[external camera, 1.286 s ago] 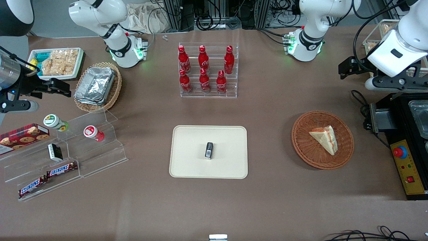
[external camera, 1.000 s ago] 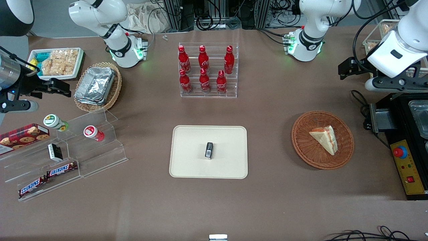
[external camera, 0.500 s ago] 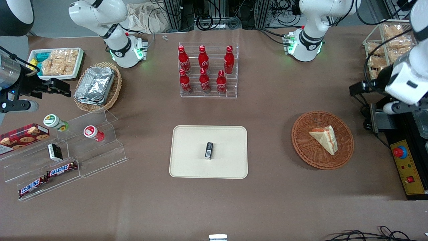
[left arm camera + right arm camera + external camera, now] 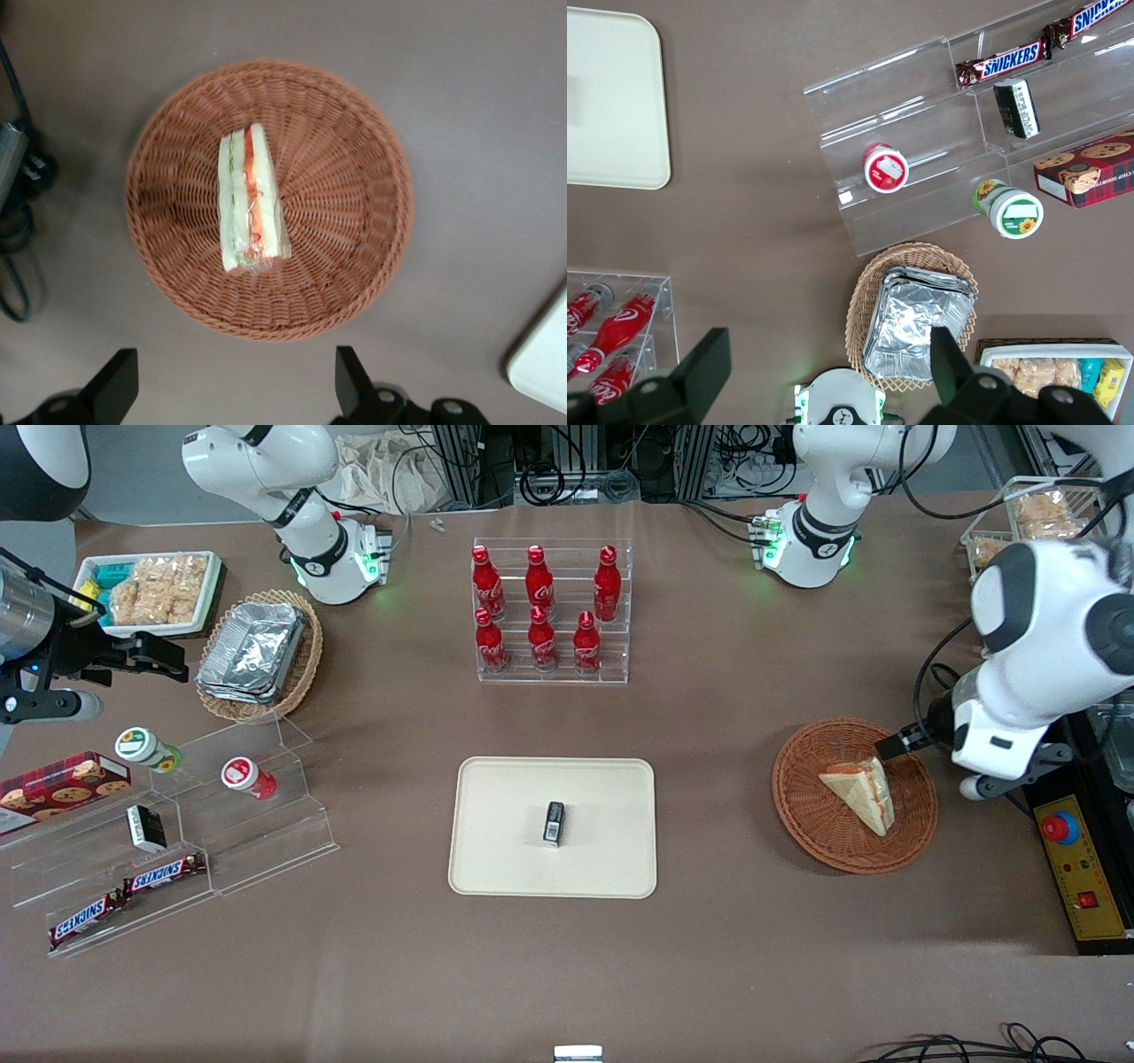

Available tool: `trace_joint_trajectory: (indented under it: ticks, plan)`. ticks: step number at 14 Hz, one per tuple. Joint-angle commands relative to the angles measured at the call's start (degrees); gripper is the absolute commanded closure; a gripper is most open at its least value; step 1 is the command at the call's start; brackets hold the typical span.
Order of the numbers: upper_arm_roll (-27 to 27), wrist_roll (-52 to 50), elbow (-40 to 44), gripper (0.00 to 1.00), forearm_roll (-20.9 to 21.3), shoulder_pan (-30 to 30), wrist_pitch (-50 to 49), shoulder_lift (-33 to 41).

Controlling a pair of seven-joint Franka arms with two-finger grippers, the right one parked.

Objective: Place sandwich from basket to tray
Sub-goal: 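Close the left gripper on the wrapped sandwich's crust edge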

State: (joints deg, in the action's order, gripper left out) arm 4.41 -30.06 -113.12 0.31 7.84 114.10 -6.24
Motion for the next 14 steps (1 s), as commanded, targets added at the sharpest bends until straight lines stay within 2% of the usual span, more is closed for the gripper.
trace_joint_trajectory:
  ticks: [1, 7, 9, 10, 12, 13, 14]
  plan:
    - [-0.28, -4.47, -1.57, 0.00, 1.00, -0.19, 4.27, -4.11]
    - [2.18, -5.44, -10.79, 0.00, 1.00, -0.19, 23.06, -9.30]
    - [2.27, -6.75, -11.51, 0.00, 1.00, -0.19, 26.34, -11.59]
    - [2.27, -6.76, -11.33, 0.09, 1.00, -0.19, 26.35, -11.95]
    - [2.79, -6.76, -11.33, 0.66, 1.00, -0.19, 26.35, -11.95]
    - [2.97, -6.76, -11.24, 0.86, 1.00, -0.19, 26.35, -12.04]
    - [3.06, -6.85, -11.15, 1.00, 1.00, -0.19, 26.35, -12.04]
